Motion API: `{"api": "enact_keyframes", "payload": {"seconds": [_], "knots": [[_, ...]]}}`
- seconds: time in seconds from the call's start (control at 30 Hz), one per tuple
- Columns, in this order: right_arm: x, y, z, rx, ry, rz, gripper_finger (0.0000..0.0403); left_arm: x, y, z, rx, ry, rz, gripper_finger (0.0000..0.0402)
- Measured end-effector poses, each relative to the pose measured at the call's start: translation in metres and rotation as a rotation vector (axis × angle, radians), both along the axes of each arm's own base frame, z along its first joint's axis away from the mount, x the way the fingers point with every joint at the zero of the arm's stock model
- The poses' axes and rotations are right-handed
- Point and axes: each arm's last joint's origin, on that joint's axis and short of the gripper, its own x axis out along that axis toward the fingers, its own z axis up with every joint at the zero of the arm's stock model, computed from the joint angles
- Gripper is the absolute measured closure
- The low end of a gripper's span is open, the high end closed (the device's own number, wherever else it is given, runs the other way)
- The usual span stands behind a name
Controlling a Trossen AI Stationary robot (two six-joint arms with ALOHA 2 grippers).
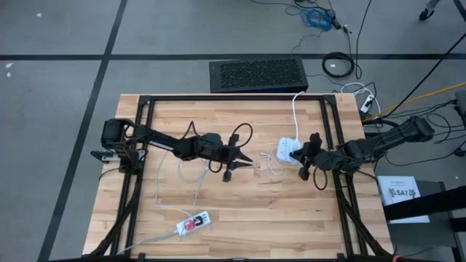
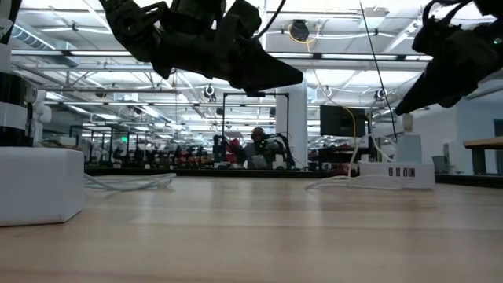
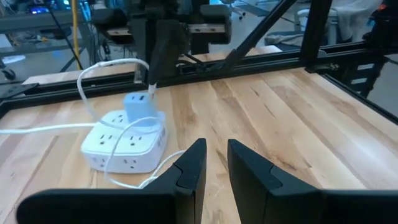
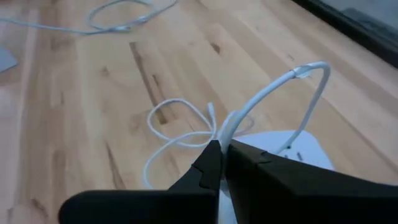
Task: Insert USB
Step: Insert the white charger cable into the blue adapter
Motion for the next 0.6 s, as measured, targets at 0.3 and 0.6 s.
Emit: {"api": "enact_keyframes", "payload": {"seconds": [0.3,0.6], "knots": [[0.027,0.001,-0.008,0.05,0.013,0.036,0.0402,-0.008,-0.005,0.007,-0.001,0.066,-0.04,0.033],[0.014,-0.006,0.001,-0.069,0.022,-0.038,0.0402,-0.015,-0.007,0.015,0.042,0.066,-0.045,0.0346]]}}
